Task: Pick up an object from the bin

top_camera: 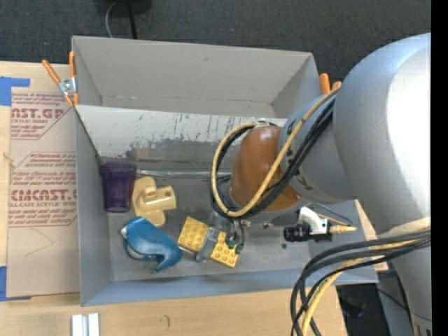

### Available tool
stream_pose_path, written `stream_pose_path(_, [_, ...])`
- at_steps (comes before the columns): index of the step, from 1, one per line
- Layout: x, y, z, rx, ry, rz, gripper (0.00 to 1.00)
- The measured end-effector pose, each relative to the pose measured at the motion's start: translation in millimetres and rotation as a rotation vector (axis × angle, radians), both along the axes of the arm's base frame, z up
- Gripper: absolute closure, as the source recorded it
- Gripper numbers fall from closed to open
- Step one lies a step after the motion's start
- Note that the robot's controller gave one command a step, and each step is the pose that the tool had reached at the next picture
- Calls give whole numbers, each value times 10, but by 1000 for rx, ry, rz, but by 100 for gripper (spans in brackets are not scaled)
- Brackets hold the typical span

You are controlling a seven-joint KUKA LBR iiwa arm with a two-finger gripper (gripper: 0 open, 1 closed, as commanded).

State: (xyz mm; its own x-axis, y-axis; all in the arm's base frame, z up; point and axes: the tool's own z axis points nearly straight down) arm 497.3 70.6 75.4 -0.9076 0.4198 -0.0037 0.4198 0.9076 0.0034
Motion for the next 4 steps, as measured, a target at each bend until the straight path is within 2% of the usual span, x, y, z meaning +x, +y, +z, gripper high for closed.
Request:
stream_pose_path(2, [1, 7, 351, 1, 0, 2, 100])
stream_pose_path(4, [-2, 8, 519, 2, 0, 2, 100])
